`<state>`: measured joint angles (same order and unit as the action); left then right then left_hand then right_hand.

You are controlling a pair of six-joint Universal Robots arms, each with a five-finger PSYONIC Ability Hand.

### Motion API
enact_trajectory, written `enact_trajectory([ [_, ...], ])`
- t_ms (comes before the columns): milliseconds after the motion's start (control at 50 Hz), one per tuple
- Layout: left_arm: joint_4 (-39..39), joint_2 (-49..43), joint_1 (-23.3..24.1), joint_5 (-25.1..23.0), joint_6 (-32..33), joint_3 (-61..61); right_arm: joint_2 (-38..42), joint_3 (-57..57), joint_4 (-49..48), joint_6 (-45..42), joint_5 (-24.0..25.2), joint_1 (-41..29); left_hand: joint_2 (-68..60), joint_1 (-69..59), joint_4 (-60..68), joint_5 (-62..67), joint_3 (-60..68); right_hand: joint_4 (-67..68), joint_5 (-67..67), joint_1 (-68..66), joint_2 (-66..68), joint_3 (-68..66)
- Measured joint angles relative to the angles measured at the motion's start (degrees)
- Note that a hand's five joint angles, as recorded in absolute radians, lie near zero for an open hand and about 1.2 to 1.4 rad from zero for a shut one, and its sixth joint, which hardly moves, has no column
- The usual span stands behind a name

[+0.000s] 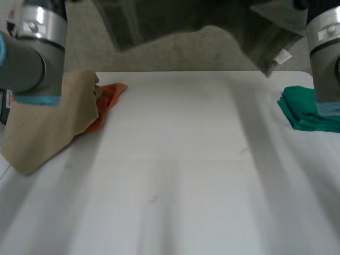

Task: Fold the laundry.

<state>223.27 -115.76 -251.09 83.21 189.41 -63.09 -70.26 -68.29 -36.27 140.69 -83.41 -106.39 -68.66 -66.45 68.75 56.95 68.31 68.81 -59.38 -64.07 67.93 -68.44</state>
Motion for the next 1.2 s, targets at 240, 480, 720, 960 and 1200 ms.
enact_trajectory([
  [240, -5.69, 1.45, 0.16, -0.4, 0.34, -20.81, 7.99, -5.69, 22.23, -0.94, 7.97, 0.74, -0.08, 0.0, 0.0, 0.0, 0.15, 0.0, 0.0, 0.0, 0.0, 0.0],
  [480, -5.53, 2.37, -0.2, -0.63, 0.31, -30.57, 17.16, -7.17, 30.44, -5.03, 9.85, 1.27, -0.09, 0.0, 0.0, 0.0, 0.16, -46.23, 47.82, 43.48, -46.55, 45.85],
  [720, -5.61, 4.97, -0.42, -0.59, -0.19, -32.12, 7.02, -12.72, 35.55, 21.3, 9.4, 9.55, -0.09, 0.0, 0.01, 0.0, 0.16, -56.48, 56.81, 51.12, -55.57, 56.41],
  [960, -5.56, 4.94, -0.62, -0.71, -0.27, -32.6, 7.1, -15.92, 43.2, 21.52, 10.06, 15.98, -0.09, 0.0, 0.01, 0.0, 0.16, -48.38, 48.3, 43.86, -48.86, 47.93],
  [1200, -5.52, 4.84, -0.74, -0.86, -0.27, -32.44, 17.06, -14.06, 32.81, 19.64, 9.79, 14.69, -0.09, 0.0, 0.17, 0.0, 0.16, -42.9, 43.15, 38.44, -42.72, 42.85],
])
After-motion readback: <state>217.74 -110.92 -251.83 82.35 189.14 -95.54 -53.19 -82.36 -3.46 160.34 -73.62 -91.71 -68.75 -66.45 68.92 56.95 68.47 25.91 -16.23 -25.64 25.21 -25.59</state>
